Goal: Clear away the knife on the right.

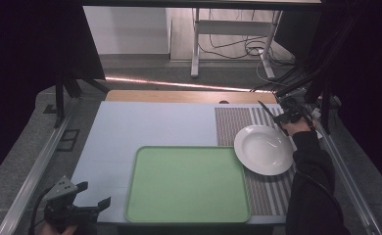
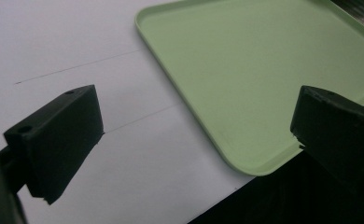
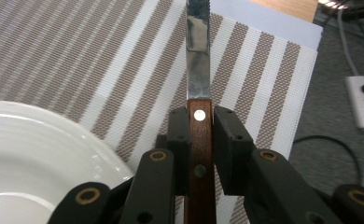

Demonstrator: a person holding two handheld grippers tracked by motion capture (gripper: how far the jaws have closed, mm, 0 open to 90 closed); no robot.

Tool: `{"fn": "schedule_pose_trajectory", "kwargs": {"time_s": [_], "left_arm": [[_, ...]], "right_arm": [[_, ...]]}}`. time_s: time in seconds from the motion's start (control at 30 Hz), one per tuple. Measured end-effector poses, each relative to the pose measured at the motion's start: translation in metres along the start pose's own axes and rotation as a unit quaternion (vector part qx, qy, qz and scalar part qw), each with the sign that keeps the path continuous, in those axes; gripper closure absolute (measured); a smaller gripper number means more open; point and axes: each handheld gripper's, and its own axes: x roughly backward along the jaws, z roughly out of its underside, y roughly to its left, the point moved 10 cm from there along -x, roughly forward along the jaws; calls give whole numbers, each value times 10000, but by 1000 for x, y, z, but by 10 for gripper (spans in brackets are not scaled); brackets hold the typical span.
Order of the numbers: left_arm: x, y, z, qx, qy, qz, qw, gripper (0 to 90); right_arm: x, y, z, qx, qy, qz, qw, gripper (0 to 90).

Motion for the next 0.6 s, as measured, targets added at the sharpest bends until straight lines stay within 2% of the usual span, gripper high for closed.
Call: {"fn": "schedule_pose_trajectory", "kwargs": {"time_s": [0.07,0.27,0.4,0.6], "left_arm": [[0,0,0,-6,4,-4,10000,22],[0,0,0,-6,0,-8,10000,22],[0,0,0,-13,-8,-13,10000,22],[0,0,0,-15,-19,-10,10000,22]], "right_arm": [[4,2,0,-41,-36,-70,10000,778],[15,19,1,92,-59,-139,9998,778],[21,34,1,161,-118,-248,9995,778],[28,60,5,430,-134,-361,9983,778]]}}
